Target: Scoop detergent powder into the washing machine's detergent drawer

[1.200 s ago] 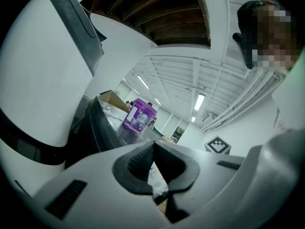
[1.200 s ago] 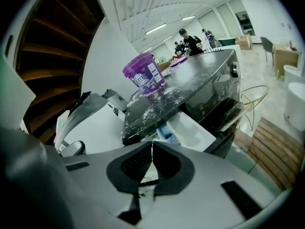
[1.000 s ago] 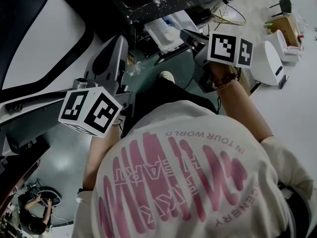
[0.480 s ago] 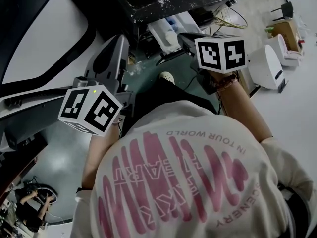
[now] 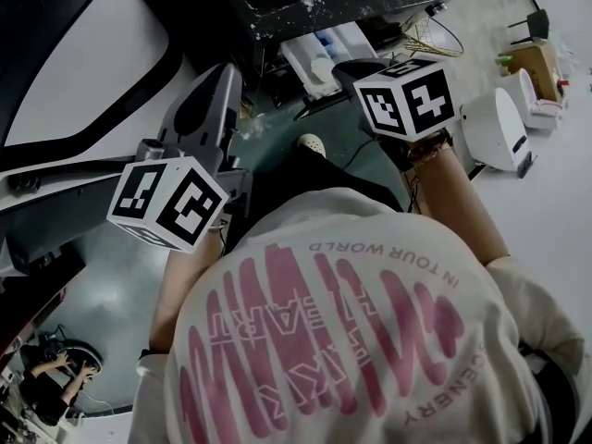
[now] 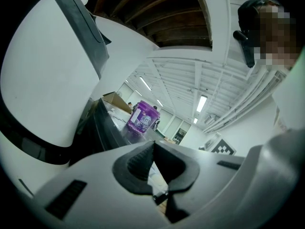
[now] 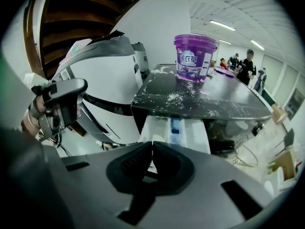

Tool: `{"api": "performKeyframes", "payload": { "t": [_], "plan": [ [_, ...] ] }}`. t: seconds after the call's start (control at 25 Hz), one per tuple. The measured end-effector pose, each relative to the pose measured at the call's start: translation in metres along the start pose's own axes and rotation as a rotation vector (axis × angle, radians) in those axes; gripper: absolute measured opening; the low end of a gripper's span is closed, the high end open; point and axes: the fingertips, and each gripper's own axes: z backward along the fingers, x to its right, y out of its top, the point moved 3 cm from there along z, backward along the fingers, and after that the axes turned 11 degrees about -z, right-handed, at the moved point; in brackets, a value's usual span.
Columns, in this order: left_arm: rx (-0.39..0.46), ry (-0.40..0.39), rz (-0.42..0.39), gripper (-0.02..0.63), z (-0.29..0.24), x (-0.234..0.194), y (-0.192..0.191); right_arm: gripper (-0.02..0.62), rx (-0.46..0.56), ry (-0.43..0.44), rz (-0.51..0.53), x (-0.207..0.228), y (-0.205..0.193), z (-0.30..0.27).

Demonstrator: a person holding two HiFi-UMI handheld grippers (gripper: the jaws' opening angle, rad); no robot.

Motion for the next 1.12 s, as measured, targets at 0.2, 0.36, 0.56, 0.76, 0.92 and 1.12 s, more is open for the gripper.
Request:
{"api": "performKeyframes", "payload": {
  "t": [0.2,0.36,0.56,0.76,0.92,1.12],
  "plan": [
    [0.007,0.001,0.001,0.003,0.004,-0.001,0.001,0.005,-0.025,-0.037,0.127,-0.009,-0.004,-0.002],
    [0.012,0.002,-0.002,0.003,0.007,-0.002,0.0,0.006,-0.039,-0.068,0.211,-0.012,-0.008,-0.004],
    [0.003,0.013,0.031,0.003,0.014,-0.004,-0.005,0.008,-0.055,-0.114,0.328,-0.015,-0.011,-0.005],
    [0.001,0.026,0.061,0.003,0.019,-0.007,-0.014,0.008,-0.04,-0.14,0.389,-0.019,-0.012,-0.005],
    [0.035,0.056,0.064,0.003,0.023,-0.004,-0.011,0.008,-0.033,-0.141,0.448,-0.02,-0.013,-0.003],
    [0.069,0.097,0.041,0.003,0.027,0.004,-0.003,0.008,-0.024,-0.12,0.517,-0.019,-0.014,-0.003]
  ]
}}
